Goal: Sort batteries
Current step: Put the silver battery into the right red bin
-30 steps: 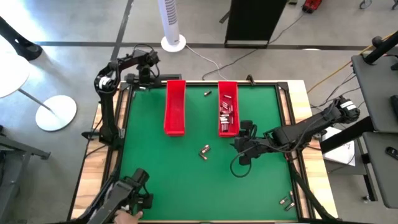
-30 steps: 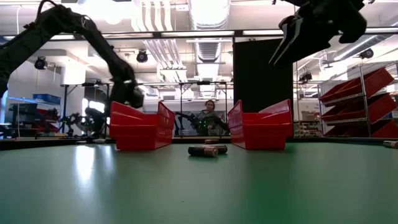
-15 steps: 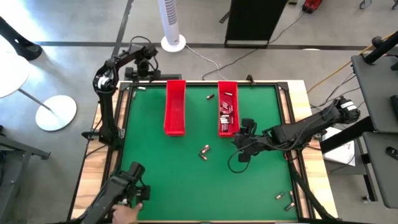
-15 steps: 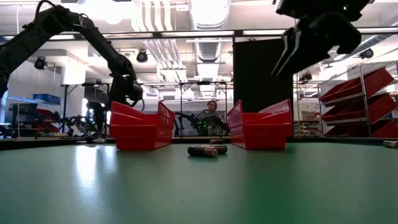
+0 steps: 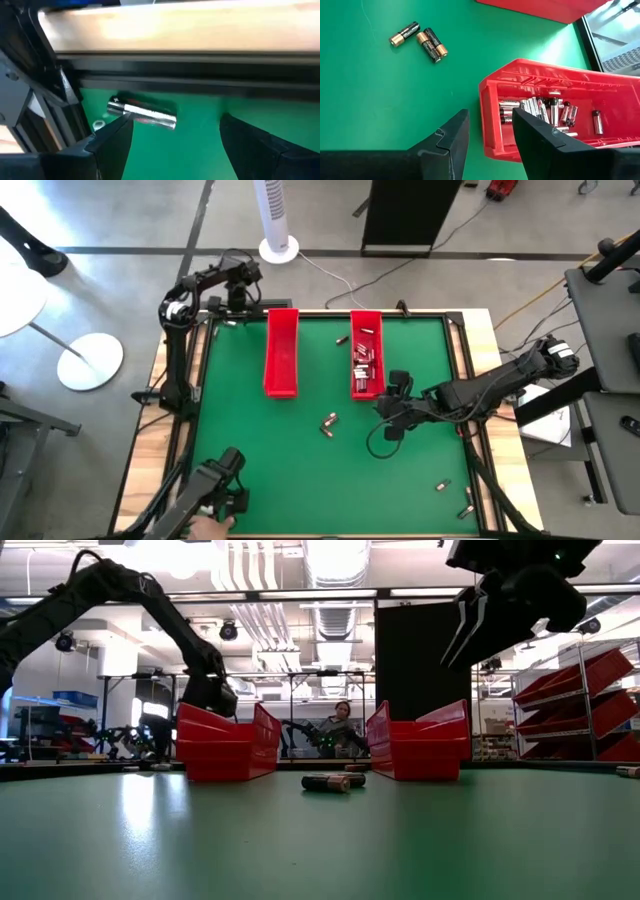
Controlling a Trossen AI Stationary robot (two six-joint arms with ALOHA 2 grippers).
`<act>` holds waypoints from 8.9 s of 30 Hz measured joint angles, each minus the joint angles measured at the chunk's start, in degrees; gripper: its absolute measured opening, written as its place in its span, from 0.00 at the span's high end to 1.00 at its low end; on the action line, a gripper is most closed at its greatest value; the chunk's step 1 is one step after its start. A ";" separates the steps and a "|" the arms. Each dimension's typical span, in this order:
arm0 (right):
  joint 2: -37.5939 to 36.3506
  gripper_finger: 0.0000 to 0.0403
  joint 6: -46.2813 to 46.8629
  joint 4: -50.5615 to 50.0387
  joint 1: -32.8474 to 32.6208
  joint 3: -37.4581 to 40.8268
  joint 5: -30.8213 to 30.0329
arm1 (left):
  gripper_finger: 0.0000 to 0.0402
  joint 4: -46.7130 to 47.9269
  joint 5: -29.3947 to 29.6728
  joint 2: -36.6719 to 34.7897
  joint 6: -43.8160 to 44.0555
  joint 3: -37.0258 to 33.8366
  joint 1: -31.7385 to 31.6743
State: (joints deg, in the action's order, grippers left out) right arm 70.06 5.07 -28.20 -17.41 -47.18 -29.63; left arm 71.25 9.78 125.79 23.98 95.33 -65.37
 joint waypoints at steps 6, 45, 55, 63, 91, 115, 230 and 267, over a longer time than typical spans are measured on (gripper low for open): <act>-0.11 0.62 -0.42 0.10 0.09 0.00 0.01 | 0.32 2.75 -0.59 -0.04 -0.58 -0.07 2.61; -0.33 0.54 3.65 -2.01 0.04 0.20 -0.32 | 0.32 -32.50 13.43 -28.02 57.36 -34.45 4.86; -0.33 0.54 0.91 -1.27 0.07 0.22 -0.32 | 0.32 -33.32 12.79 -22.52 58.68 -32.31 3.85; -0.33 0.54 0.26 -1.72 0.07 0.22 -0.33 | 0.37 -30.88 11.46 -18.02 58.45 -28.23 3.60; -0.33 0.57 7.47 -7.61 0.04 0.76 -0.06 | 0.44 -26.21 14.82 -19.51 60.71 -30.19 4.51; -0.37 0.56 7.36 -8.40 0.04 0.72 0.03 | 0.60 -24.32 13.31 -18.20 52.91 -30.19 6.46; -0.35 0.58 5.43 -5.43 0.31 1.46 -0.34 | 0.62 -0.70 7.10 -2.16 4.84 -7.97 -2.00; -0.33 0.57 4.52 -5.34 0.33 1.46 -0.41 | 0.62 -6.38 13.37 -5.13 8.33 -12.40 -1.48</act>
State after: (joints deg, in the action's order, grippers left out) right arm 69.73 9.58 -33.54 -17.08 -45.71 -30.04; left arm 64.87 23.15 120.67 32.30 82.93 -66.85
